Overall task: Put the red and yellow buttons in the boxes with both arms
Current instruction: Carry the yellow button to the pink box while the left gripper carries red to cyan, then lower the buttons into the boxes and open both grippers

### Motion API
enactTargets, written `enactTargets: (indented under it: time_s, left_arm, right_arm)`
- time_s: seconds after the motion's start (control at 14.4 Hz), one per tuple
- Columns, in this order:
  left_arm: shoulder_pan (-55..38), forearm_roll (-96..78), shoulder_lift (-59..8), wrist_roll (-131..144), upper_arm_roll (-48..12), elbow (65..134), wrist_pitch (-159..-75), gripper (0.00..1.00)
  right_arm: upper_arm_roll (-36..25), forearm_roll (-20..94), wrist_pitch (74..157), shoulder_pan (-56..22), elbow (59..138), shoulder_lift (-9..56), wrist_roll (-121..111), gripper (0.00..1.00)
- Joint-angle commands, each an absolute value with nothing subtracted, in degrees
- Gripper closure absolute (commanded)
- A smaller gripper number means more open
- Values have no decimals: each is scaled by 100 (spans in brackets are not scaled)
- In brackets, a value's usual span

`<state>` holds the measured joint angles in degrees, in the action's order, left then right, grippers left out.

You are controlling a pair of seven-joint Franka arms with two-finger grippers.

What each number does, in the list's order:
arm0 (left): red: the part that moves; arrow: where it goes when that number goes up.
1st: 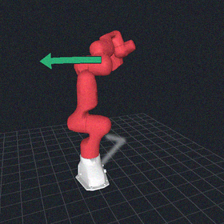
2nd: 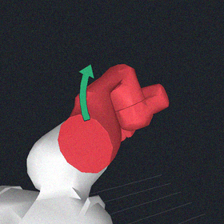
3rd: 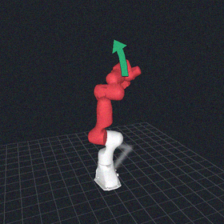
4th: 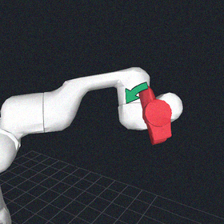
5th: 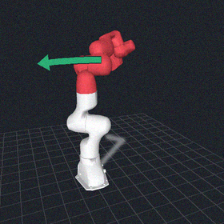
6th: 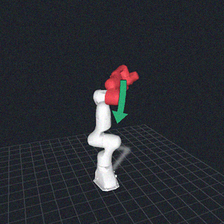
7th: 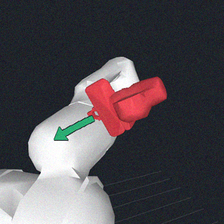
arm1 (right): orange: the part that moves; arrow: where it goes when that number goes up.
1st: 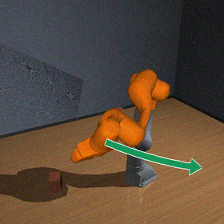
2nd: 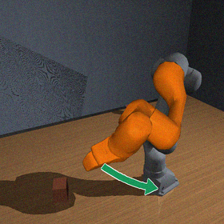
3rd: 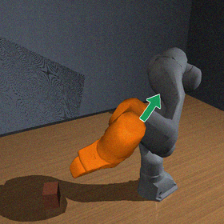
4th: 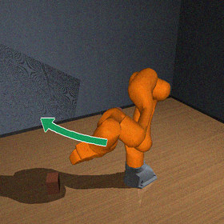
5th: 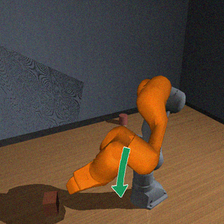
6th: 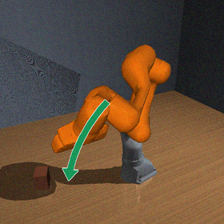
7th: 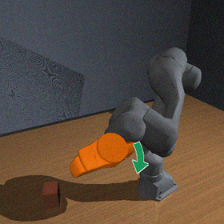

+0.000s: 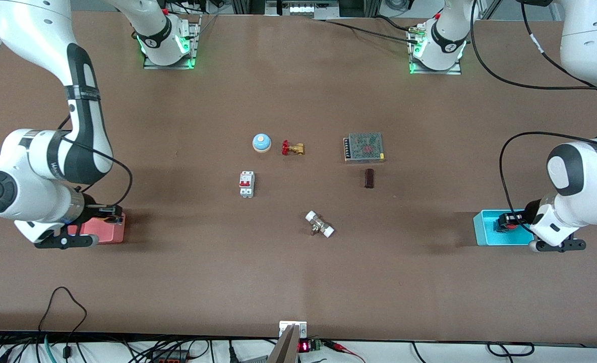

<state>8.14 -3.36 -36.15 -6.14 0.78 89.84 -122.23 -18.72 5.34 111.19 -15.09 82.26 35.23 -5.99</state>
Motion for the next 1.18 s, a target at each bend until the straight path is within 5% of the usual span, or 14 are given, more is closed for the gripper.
enactTargets:
  time_s: [0.0,0.28,0.7,1.11]
  left_arm:
    - [870,-272,-3823,-729,26,8921,-12366,63]
    - [861,-264,-3885,-721,26,8912,-12393,52]
    - [791,-272,-3841,-668,18,8404,-12358,16]
    - [537,-264,-3490,-292,-44,8376,-12069,2]
  right_arm:
    - [-1837,387,11118,-1363,8077,3630,-808,74]
    - [-1828,395,11284,-994,8025,3875,-1151,74]
    - [-1819,404,11505,-835,8025,4218,-1362,74]
    - [-1811,439,11646,-765,8033,4491,-1354,72]
